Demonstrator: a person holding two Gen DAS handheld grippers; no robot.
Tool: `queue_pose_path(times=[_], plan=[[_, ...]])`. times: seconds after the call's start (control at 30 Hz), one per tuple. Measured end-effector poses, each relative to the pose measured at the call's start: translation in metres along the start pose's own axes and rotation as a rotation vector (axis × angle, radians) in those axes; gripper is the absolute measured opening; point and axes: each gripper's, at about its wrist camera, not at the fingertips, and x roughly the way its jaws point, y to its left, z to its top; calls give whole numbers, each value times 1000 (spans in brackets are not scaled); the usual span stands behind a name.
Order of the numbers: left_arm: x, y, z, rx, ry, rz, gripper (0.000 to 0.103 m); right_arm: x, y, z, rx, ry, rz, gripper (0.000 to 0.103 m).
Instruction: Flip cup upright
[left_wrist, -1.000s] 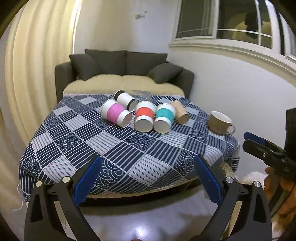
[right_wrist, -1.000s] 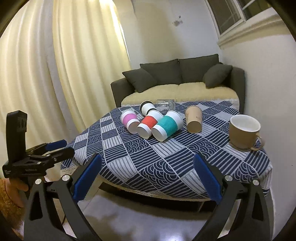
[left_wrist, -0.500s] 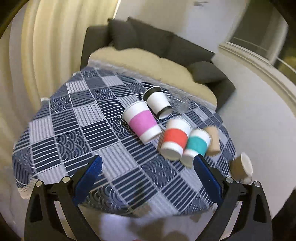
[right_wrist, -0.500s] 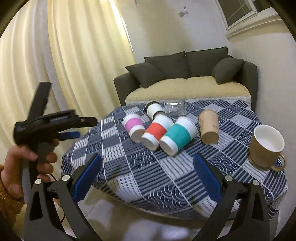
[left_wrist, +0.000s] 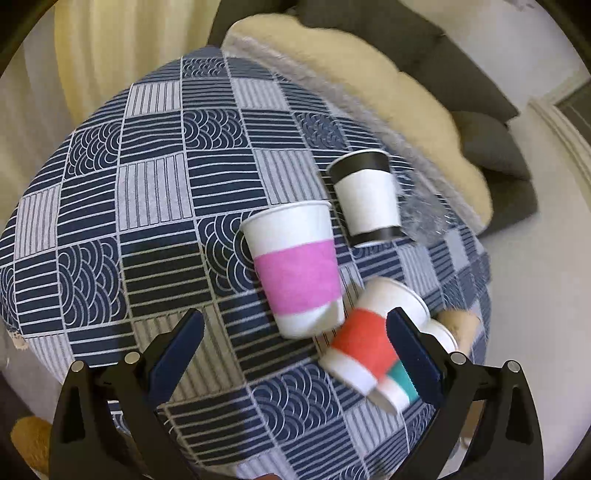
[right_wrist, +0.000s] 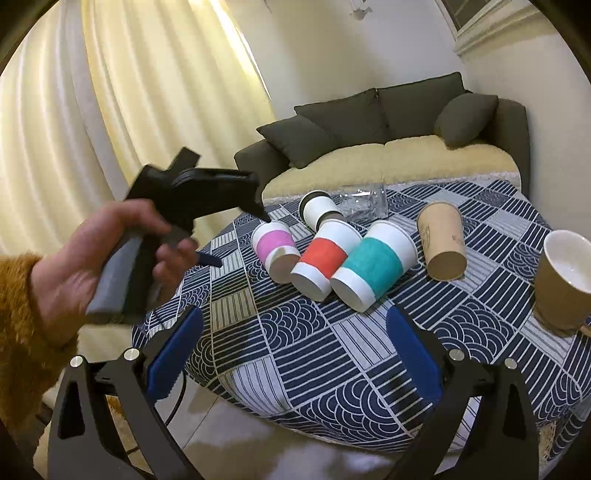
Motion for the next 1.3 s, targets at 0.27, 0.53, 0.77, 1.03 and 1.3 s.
queue_pose_path(times=[0.27, 0.53, 0.77, 1.03, 1.3], plan=[[28, -20, 10, -15, 33, 110, 95, 0, -16, -4, 39, 8, 24, 98], [49, -27, 23, -26, 36, 220, 79, -5, -25, 0, 78, -8, 37, 98], [62, -38, 27, 14, 32, 281, 64, -9, -33, 1, 106, -14, 37, 98], [48, -39, 23, 47, 12, 275, 63, -13, -38, 1, 116, -24, 29, 98], [12, -28, -5, 141, 42, 249, 63, -19, -40, 0, 123, -33, 20, 98]])
